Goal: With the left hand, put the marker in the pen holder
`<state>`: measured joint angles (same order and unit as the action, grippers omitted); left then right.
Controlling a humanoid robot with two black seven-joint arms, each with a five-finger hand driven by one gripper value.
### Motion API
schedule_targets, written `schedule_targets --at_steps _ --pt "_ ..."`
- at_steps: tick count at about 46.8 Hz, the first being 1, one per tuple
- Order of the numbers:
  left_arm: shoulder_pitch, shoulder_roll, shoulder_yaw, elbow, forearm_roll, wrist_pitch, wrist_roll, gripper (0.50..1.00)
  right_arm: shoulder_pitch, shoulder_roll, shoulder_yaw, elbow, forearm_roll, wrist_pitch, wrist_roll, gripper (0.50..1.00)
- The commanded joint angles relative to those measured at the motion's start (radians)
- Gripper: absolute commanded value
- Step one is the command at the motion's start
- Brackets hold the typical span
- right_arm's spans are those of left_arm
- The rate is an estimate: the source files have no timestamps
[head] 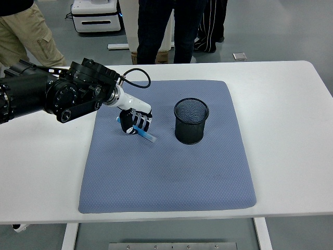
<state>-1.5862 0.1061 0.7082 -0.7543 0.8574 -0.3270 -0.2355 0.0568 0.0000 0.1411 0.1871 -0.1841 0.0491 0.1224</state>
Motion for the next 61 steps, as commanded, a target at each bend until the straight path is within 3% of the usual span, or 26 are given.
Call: schedule_targets --at_steps 1,61 --pt "0.002 0.000 0.001 0.000 0.000 0.013 0.001 0.500 0.000 0.000 0.000 0.000 0.000 0.000 -0.001 1.000" --pt "0.006 -0.013 -0.001 0.023 0.000 0.071 0.038 0.500 0.000 0.000 0.000 0.000 0.000 0.000 0.000 1.000"
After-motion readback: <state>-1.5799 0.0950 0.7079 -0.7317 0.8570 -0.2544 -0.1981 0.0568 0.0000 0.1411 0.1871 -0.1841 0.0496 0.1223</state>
